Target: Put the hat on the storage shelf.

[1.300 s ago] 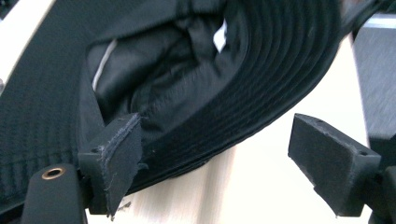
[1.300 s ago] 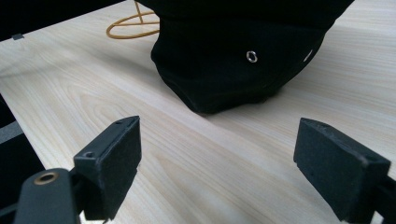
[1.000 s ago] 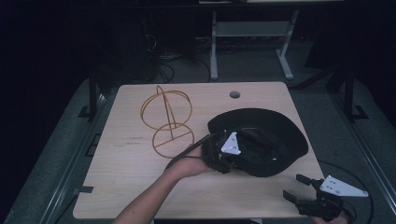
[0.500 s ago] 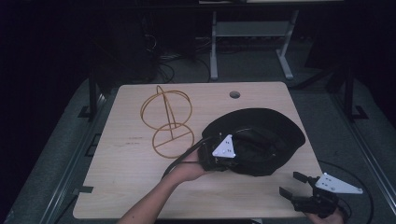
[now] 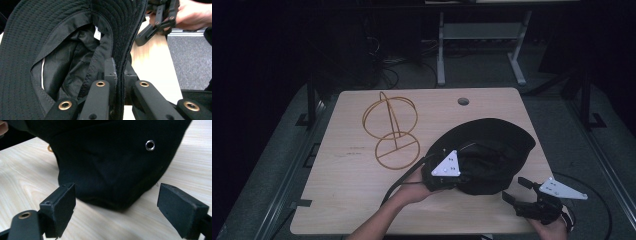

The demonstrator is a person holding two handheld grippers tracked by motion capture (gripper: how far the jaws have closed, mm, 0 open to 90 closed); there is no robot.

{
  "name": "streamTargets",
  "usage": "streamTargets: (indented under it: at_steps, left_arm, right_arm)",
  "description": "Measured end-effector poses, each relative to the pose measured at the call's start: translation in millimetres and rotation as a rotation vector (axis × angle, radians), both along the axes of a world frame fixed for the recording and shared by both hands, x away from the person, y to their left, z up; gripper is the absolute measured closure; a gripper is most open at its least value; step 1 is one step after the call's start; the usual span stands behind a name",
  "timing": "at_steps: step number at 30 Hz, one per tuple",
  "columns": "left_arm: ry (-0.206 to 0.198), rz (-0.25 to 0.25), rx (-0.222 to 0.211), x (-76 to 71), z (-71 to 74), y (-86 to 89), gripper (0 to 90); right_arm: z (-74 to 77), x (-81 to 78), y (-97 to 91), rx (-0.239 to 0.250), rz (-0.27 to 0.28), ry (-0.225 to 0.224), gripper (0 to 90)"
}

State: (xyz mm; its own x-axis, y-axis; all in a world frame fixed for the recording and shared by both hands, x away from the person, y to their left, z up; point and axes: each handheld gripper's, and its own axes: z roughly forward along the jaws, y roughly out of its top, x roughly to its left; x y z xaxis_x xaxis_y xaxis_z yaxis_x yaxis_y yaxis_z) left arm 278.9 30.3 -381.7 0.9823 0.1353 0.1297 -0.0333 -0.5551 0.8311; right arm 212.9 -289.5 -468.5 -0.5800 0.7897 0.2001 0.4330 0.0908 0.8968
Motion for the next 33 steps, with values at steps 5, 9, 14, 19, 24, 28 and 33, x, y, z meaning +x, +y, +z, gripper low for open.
streamTargets:
  at_steps: [5,9,14,19,24,28,33]
  left_arm:
    - [0.022,0.011,-0.036,0.0,-0.1,2.6,85.7]
    - [0.027,0.006,-0.047,-0.2,0.1,0.8,85.7]
    - [0.026,-0.006,-0.059,-2.2,0.8,-2.9,85.8]
    - [0.028,-0.016,-0.072,-2.8,2.9,-8.1,86.0]
    - [0.027,-0.031,-0.07,-4.3,3.3,-12.4,86.0]
    - [0.029,-0.039,-0.069,-5.6,2.9,-13.3,86.1]
    - [0.03,-0.039,-0.071,-5.6,2.7,-11.8,86.0]
  right_arm:
    - [-1.1,3.9,8.3,0.024,-0.002,0.023,14.7]
    - [-3.4,7.1,9.5,0.036,0.025,0.02,17.0]
    - [-5.4,11.1,4.5,0.081,0.022,0.015,26.0]
    - [-6.4,18.0,0.0,0.141,0.001,0.01,36.4]
    - [-7.1,22.7,0.4,0.15,0.004,-0.004,50.4]
    - [-6.0,24.0,3.9,0.146,0.002,-0.01,63.9]
    - [-5.0,25.9,8.4,0.139,0.021,-0.017,75.9]
